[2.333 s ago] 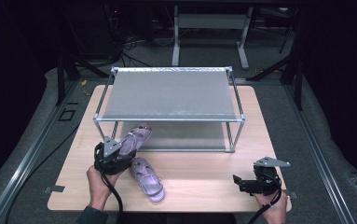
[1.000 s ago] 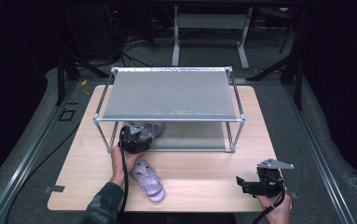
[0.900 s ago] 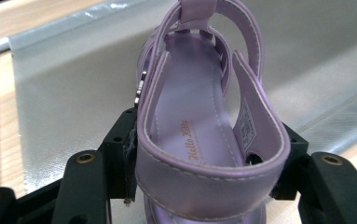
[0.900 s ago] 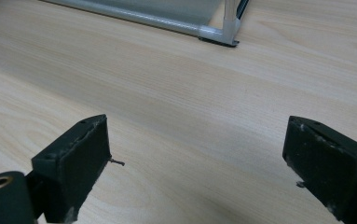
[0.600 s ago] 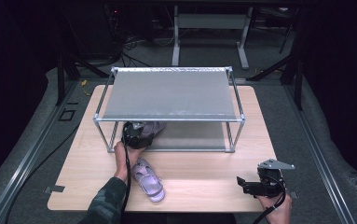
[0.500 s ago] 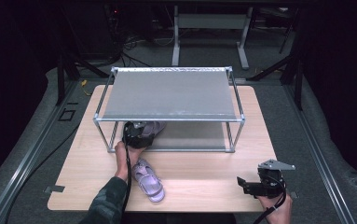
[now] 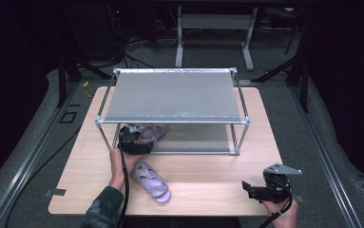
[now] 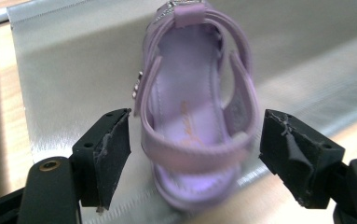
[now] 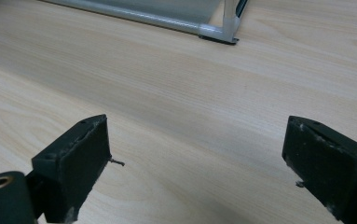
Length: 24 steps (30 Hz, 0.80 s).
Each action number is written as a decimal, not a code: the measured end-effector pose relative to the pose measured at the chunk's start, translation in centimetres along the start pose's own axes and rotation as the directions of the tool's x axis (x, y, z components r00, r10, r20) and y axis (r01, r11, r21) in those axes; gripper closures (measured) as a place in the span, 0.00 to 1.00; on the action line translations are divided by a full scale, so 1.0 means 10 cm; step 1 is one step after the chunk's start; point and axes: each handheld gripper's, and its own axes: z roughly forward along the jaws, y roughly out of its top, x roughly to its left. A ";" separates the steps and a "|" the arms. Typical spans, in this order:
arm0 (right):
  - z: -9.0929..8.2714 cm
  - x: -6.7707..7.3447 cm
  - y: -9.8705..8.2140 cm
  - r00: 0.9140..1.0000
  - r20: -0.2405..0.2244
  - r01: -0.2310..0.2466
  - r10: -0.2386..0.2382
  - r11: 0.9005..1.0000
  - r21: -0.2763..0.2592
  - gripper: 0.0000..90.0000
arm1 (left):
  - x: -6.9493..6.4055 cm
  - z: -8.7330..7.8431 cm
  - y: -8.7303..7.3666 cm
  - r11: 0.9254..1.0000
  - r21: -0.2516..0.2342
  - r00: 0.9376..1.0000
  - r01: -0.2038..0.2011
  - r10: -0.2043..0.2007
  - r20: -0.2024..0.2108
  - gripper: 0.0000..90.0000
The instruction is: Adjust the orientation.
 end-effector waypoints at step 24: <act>0.00 0.02 0.01 1.000 -0.010 0.009 -0.009 1.000 -0.001 0.09 | -0.30 0.05 0.09 0.995 0.021 0.993 0.098 -0.099 0.060 0.60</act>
